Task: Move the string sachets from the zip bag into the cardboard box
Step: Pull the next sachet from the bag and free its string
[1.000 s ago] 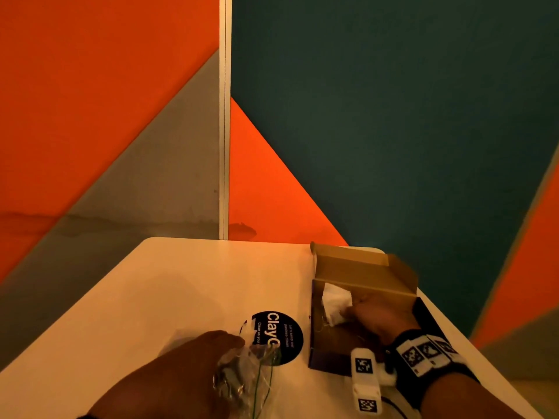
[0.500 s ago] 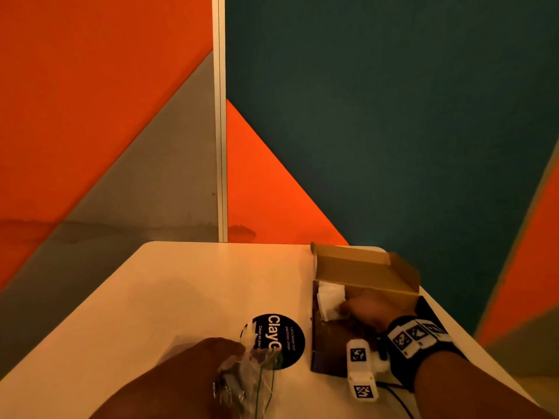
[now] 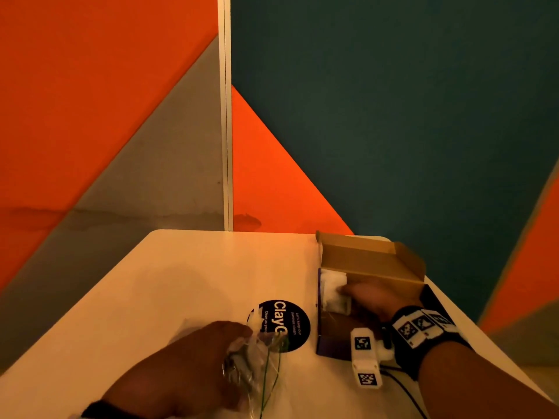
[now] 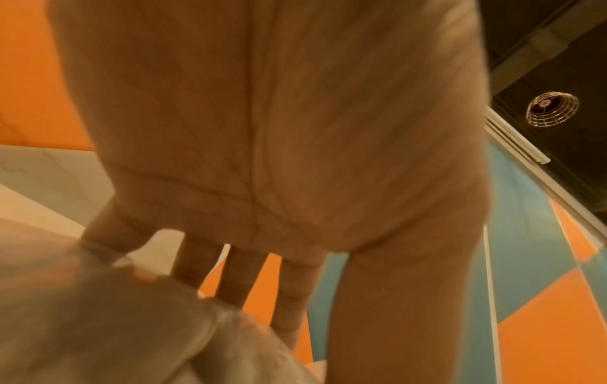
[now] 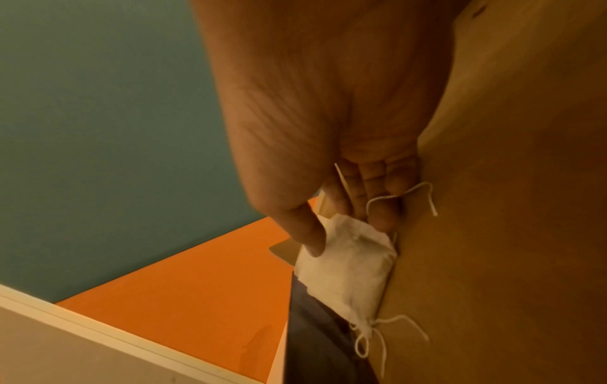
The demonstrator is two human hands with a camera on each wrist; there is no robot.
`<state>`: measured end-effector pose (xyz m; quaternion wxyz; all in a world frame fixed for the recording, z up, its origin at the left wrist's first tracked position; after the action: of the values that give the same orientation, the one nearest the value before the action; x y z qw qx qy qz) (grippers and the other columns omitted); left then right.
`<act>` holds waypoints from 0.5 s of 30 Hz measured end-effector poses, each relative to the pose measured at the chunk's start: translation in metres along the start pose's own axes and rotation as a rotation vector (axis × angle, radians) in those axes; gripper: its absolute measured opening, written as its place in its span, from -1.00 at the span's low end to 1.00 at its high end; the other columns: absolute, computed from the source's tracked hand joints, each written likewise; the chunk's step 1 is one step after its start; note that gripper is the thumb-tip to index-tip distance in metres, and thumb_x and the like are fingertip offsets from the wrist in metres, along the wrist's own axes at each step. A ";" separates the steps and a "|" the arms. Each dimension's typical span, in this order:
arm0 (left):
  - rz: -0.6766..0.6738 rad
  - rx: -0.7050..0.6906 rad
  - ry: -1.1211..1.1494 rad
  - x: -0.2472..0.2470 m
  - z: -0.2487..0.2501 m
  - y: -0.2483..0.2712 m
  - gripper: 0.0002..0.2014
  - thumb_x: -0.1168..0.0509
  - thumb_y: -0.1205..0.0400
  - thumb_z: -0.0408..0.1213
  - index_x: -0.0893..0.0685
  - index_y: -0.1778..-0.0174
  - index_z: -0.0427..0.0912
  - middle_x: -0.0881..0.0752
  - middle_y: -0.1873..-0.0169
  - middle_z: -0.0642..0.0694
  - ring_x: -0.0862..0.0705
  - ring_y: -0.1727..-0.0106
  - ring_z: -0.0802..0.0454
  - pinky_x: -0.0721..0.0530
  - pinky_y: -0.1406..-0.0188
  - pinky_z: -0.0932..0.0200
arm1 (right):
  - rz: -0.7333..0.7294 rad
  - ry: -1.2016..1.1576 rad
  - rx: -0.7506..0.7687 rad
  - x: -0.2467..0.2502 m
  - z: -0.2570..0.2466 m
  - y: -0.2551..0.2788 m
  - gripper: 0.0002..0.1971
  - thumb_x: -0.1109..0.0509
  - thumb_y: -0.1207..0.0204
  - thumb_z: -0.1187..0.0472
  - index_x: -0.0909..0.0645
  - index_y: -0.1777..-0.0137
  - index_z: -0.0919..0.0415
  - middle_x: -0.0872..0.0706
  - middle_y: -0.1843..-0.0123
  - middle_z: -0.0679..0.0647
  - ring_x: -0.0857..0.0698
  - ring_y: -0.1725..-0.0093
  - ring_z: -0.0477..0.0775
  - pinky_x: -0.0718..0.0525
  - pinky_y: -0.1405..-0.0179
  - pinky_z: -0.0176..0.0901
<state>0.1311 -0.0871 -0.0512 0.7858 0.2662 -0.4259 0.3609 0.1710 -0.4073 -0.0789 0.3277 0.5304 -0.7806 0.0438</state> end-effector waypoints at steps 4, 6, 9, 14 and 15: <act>-0.054 0.015 -0.011 -0.008 -0.001 -0.004 -0.06 -0.64 -0.12 0.20 -0.43 -0.45 0.42 -0.52 -0.33 0.48 -0.52 -0.35 0.44 -0.48 -0.43 0.33 | 0.081 0.028 0.038 0.017 -0.003 0.004 -0.69 -0.49 -0.48 0.06 -0.57 -0.17 0.11 -0.75 -0.06 0.16 -0.73 -0.06 0.24 -0.72 -0.20 0.25; -0.058 -0.019 -0.025 -0.007 0.005 -0.003 -0.18 -0.67 -0.18 0.07 -0.52 -0.38 0.33 -0.59 -0.25 0.45 -0.56 -0.25 0.50 -0.51 -0.29 0.45 | 0.166 0.081 0.105 0.029 -0.015 0.018 -0.61 -0.50 -0.40 -0.09 -0.58 -0.17 0.01 -0.73 -0.09 0.06 -0.71 -0.08 0.16 -0.69 -0.23 0.25; 0.010 0.011 -0.084 -0.005 -0.003 -0.008 -0.06 -0.65 -0.24 0.10 -0.36 -0.54 0.33 -0.50 -0.40 0.37 -0.52 -0.40 0.31 -0.43 -0.32 0.43 | 0.233 0.265 0.270 0.027 -0.050 0.066 -0.81 -0.49 -0.44 -0.02 -0.66 0.00 -0.02 -0.75 0.01 0.02 -0.72 0.00 0.10 -0.72 -0.14 0.17; 0.038 0.034 -0.136 -0.005 -0.002 -0.006 -0.12 -0.64 -0.27 0.08 -0.42 -0.51 0.30 -0.55 -0.34 0.24 -0.56 -0.33 0.19 -0.46 -0.21 0.37 | -0.021 0.425 0.440 -0.040 -0.074 0.146 -0.94 -0.50 -0.54 0.02 -0.76 0.10 -0.04 -0.80 0.13 -0.16 -0.75 0.18 -0.18 -0.72 0.12 -0.24; 0.051 0.025 -0.131 -0.004 -0.002 -0.007 -0.23 -0.64 -0.25 0.09 -0.50 -0.38 0.33 -0.59 -0.24 0.26 -0.59 -0.23 0.20 -0.50 -0.12 0.36 | -0.114 0.462 0.454 -0.059 -0.072 0.153 -0.92 -0.49 -0.55 -0.01 -0.79 0.06 -0.06 -0.82 0.10 -0.18 -0.76 0.15 -0.20 -0.73 0.07 -0.25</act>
<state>0.1358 -0.0912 -0.0564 0.7435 0.2881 -0.4783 0.3679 0.0868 -0.2642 -0.0127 0.3713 0.6086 -0.6253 0.3174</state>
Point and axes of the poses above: each hand's wrist, its own y-axis away from the middle knuckle, its own x-axis out of the back of the hand, z = x × y, the point moved 9 cm from there along -y, towards the middle knuckle
